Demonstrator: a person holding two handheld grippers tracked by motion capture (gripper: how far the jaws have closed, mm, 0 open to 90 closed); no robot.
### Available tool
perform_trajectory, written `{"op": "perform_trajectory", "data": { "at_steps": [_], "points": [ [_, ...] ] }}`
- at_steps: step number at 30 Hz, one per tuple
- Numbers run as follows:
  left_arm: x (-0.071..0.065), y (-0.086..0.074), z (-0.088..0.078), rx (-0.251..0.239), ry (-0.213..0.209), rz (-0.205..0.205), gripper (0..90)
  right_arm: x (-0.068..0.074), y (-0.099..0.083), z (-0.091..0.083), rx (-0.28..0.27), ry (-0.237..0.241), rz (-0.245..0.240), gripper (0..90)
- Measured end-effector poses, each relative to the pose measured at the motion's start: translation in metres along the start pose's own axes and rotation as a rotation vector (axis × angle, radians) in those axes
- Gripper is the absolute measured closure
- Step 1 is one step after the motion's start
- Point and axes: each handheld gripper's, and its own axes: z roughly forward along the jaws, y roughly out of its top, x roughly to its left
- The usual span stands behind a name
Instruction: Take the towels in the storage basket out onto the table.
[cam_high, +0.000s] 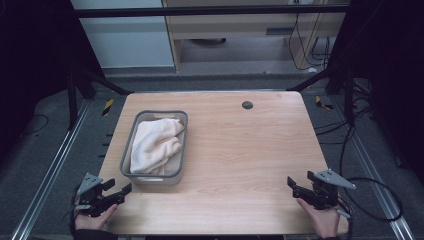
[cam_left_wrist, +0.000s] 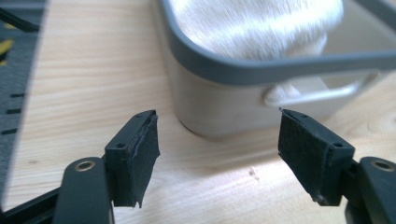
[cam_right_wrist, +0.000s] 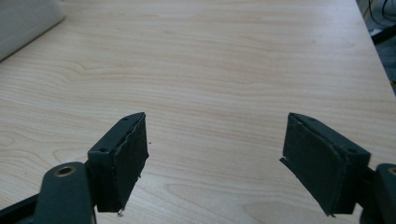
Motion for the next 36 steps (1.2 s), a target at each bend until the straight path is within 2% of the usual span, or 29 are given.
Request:
{"op": "perform_trajectory", "data": {
  "at_steps": [3,11,12,17,23,29,36],
  "points": [
    [0.001,0.002,-0.003,-0.008,0.000,-0.003,29.0,0.001,0.001,0.000,-0.012,-0.006,-0.012,21.9],
    [-0.001,0.011,-0.013,-0.047,-0.007,-0.002,28.0,0.005,-0.001,0.009,0.039,0.012,-0.043,18.6],
    [-0.002,0.015,-0.016,-0.061,-0.008,-0.003,27.8,0.005,-0.002,0.011,0.051,0.009,-0.060,18.7],
    [-0.003,0.022,-0.023,-0.086,-0.008,0.007,27.4,0.005,-0.002,0.011,0.052,0.003,-0.063,18.9],
    [-0.004,0.038,-0.030,-0.116,-0.010,0.016,27.2,0.005,-0.002,0.011,0.060,-0.007,-0.065,17.4],
    [-0.006,0.048,-0.034,-0.119,-0.015,0.029,27.1,0.005,-0.003,0.012,0.063,-0.014,-0.072,16.7],
    [-0.007,0.064,-0.030,-0.107,-0.016,0.040,27.4,0.005,-0.003,0.012,0.064,-0.019,-0.079,16.4]
  ]
}}
